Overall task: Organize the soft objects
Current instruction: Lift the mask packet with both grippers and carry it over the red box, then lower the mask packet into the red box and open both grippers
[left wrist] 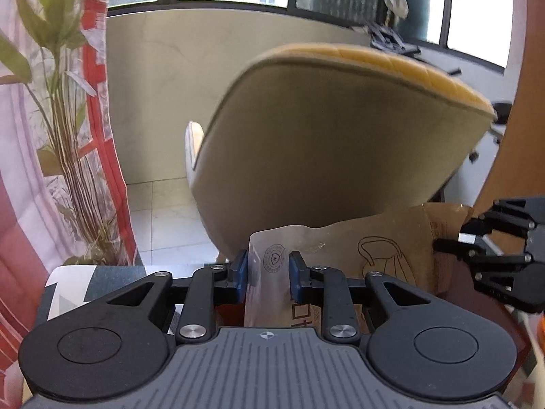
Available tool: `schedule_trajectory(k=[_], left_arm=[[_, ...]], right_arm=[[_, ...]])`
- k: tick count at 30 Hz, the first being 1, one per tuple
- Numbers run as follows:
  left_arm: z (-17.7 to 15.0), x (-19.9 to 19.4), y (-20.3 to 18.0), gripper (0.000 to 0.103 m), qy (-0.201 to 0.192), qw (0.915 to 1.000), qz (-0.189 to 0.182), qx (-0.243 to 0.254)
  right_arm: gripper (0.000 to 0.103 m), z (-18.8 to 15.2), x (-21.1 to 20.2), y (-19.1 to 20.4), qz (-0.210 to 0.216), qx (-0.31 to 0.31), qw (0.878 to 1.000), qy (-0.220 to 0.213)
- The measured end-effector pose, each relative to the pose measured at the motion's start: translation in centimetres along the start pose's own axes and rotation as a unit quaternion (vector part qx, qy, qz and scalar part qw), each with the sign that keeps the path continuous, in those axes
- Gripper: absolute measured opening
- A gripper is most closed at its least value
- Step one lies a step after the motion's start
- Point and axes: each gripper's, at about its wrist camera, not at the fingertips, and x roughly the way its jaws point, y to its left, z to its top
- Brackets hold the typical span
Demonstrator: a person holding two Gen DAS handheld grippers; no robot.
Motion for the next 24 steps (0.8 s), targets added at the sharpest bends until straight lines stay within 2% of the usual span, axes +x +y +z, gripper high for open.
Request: schedule_trajectory(k=[8,12,16,21,24], left_arm=[[-0.9,1.1,-0.8,0.025,0.026,0.9992,0.015,0.029],[-1.4,1.9,-1.5,0.025,0.052,0.9973,0.024,0.046],[-1.7,2.9,-1.4,0.025,0.075,0.9955,0.03,0.05],[-1.4,3.4,-1.5,0.025,0.082,0.9951,0.031,0.045],[-0.9,3.5,-1.8,0.025,0.074,0.9959,0.026,0.045]], right_arm=[[0.018,0.4,1.6,0.4,0.021,0.021,0.998,0.047],[0.008,0.6,3.1,1.0,0.035,0.028,0.996,0.081],[0.008,0.6,4.2,1.8,0.04,0.027,0.994,0.102],[0.008,0.9,5.4,1.6,0.042,0.05,0.99,0.125],[0.008,0.5,5.8,1.5,0.041,0.061,0.987,0.144]])
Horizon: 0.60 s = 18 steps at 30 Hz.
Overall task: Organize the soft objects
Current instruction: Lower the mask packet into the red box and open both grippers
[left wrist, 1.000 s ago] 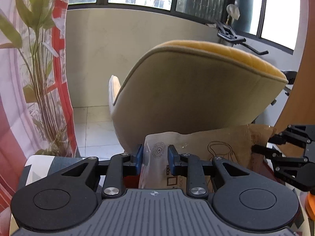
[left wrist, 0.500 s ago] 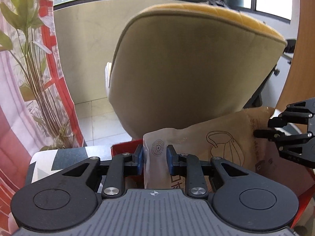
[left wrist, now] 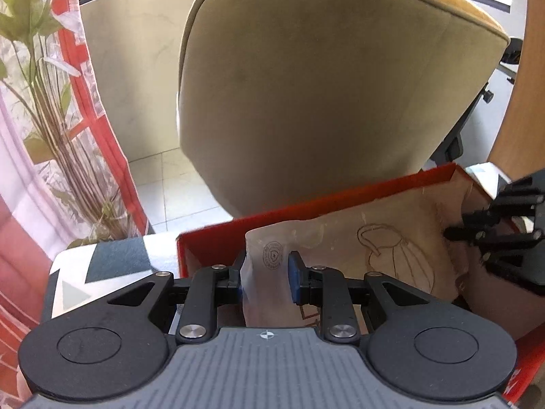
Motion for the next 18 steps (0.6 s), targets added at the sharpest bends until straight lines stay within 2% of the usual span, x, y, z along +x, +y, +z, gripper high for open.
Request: schedule_trajectory(k=[4,5,10,11,16,18], left_arm=[[0.3,-0.1,-0.8,0.029,-0.007,0.9999,0.004,0.009],[0.2,-0.1,-0.9,0.035,-0.007,0.9999,0.006,0.01],[0.0,-0.8,-1.1,0.052,-0.01,0.9998,0.008,0.014],[-0.1,-1.1,-1.0,0.058,-0.012,0.9998,0.011,0.014],[-0.2,-2.9,-0.9,0.066,-0.027,0.9994,0.018,0.014],[-0.3,-3.9,-0.9,0.07,-0.036,0.9991,0.018,0.01]], right_arm=[[0.008,0.3,0.7,-0.4,0.002,0.03,0.999,0.022],[0.009,0.4,0.8,-0.5,0.002,0.038,0.999,0.027],[0.019,0.4,0.0,-0.4,-0.002,0.066,0.997,0.031],[0.021,0.4,-0.3,-0.2,-0.005,0.066,0.997,0.026],[0.027,-0.1,-3.3,-0.7,-0.025,0.08,0.996,-0.013],[0.039,-0.3,-4.6,-0.9,-0.031,0.09,0.995,-0.031]])
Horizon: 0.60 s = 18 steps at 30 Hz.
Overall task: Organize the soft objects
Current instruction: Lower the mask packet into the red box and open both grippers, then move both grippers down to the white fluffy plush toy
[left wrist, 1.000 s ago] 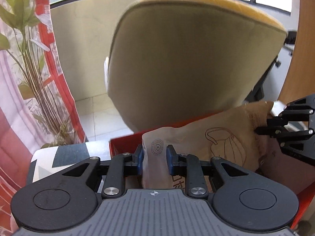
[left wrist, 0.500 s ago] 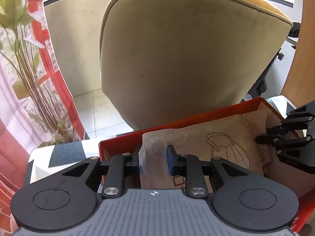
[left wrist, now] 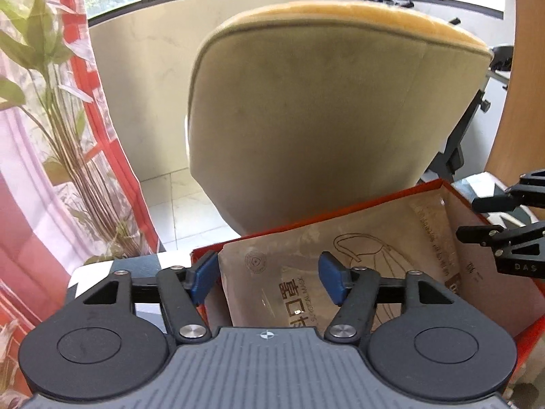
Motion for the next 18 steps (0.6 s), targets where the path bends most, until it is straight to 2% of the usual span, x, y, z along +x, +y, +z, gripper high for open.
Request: schedule_trajectory(k=[3,5,9,10,12,18], left_arm=[[-0.3,-1.8,0.0,0.079,-0.019,0.9998,-0.001,-0.007],[-0.6,-3.2,-0.1,0.093,-0.032,0.9993,-0.003,-0.017],[-1.6,-6.0,-0.3,0.1,-0.052,0.9982,-0.008,-0.028],[-1.9,-6.7,-0.4,0.103,-0.055,0.998,-0.008,-0.03],[-2.3,-7.7,-0.7,0.103,-0.061,0.9975,-0.007,-0.035],[-4.5,-10.6,-1.0,0.103,-0.065,0.9966,-0.005,-0.05]], right_arm=[[0.054,-0.2,-2.3,-0.7,0.003,0.024,0.999,-0.027],[0.063,-0.5,-3.8,-1.5,0.007,0.042,0.998,-0.042],[0.089,-1.6,-6.8,-2.5,0.014,0.087,0.994,-0.067],[0.092,-1.9,-7.5,-2.8,0.018,0.097,0.993,-0.072],[0.103,-2.4,-8.9,-3.0,0.025,0.115,0.99,-0.083],[0.103,-4.6,-12.3,-3.5,0.043,0.158,0.98,-0.109]])
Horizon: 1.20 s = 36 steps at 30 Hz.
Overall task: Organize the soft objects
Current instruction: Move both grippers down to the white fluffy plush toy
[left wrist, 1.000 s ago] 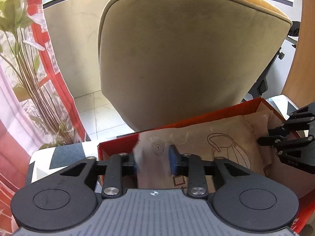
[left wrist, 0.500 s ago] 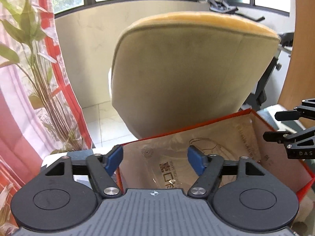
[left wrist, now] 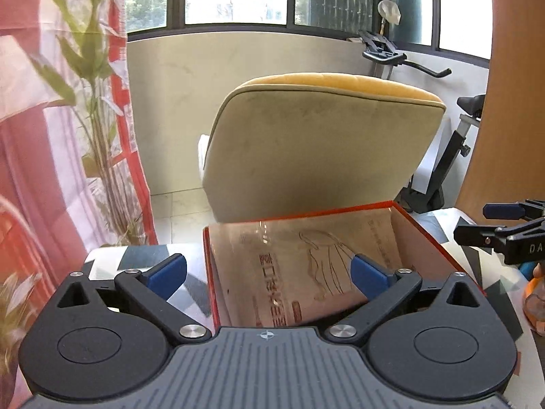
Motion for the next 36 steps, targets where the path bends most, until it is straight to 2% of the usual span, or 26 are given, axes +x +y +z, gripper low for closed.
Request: schedule_trajectory(k=[8,14,20,25,28,34,36], left_arm=[[-3.7,-4.2,-0.4,0.103,0.004,0.9997,0.009,-0.024],[-7.4,-6.6,-0.8,0.103,0.013,0.9989,0.022,-0.039],[-11.6,-7.1,-1.1,0.103,0.058,0.9972,0.0,-0.047],[-14.4,-7.9,-1.6,0.103,0.063,0.9969,-0.004,-0.048],[-15.4,-8.1,-1.8,0.101,0.07,0.9957,-0.013,-0.059],[-16.6,-7.9,-2.3,0.099,0.087,0.9937,-0.019,-0.067],[-17.0,-7.7,-2.3,0.094,0.094,0.9929,-0.021,-0.069]], right_arm=[[0.103,-3.3,-4.4,1.6,0.01,0.003,1.0,-0.019],[0.103,-7.0,-6.7,2.5,0.012,0.002,1.0,-0.013],[0.102,-11.4,-8.1,3.2,0.013,0.005,1.0,0.006],[0.102,-14.6,-9.4,4.0,0.02,0.002,1.0,0.023],[0.102,-16.2,-9.6,4.1,0.029,0.022,0.998,0.048],[0.098,-18.7,-10.0,5.4,0.032,0.019,0.996,0.079],[0.097,-19.3,-10.1,5.7,0.035,0.02,0.996,0.085]])
